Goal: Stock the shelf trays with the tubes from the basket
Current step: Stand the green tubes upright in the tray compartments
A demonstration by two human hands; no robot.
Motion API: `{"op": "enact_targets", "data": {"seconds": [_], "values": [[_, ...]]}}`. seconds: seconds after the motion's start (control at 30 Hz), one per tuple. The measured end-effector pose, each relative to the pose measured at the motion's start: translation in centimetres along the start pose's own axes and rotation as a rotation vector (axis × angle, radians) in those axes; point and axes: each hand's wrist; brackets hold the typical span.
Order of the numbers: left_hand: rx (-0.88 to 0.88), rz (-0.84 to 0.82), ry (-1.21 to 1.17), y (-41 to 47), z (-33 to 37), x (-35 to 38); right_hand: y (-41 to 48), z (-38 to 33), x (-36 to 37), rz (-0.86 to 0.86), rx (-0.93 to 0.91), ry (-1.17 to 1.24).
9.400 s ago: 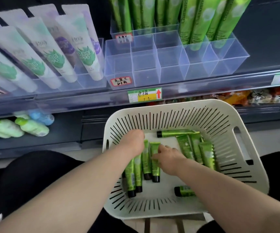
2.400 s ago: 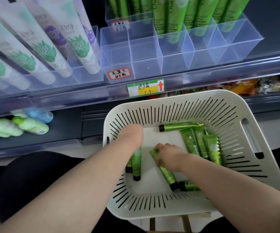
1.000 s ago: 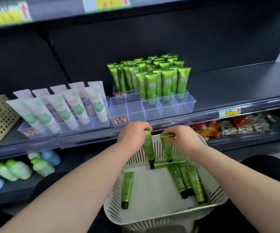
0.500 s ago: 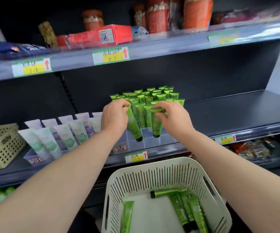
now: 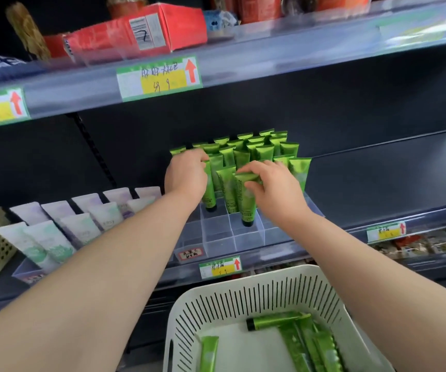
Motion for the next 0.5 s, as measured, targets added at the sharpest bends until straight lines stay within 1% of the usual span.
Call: {"op": "enact_targets", "data": {"seconds": [0.13, 0.3, 0.5], "values": [[-0.037, -0.074, 0.026, 0.7, -0.7, 1.4, 0.4, 0.6, 0.5, -0.011, -0.009, 0.005], [-0.031, -0.113, 0.043, 0.5, -1.6, 2.3, 0.7, 0.8, 1.3, -0.021, -0.013, 0.008], [0.004, -0.069, 0.058, 0.4, -2.0, 1.4, 1.0, -0.4, 1.6, 0.007, -0.025, 0.013]]}}
Point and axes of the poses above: each hand's wrist, its own y-axis towards the middle knuckle, its own x-axis out of the palm, z = x × y, and after that the axes turned 9 degrees about z, right-handed
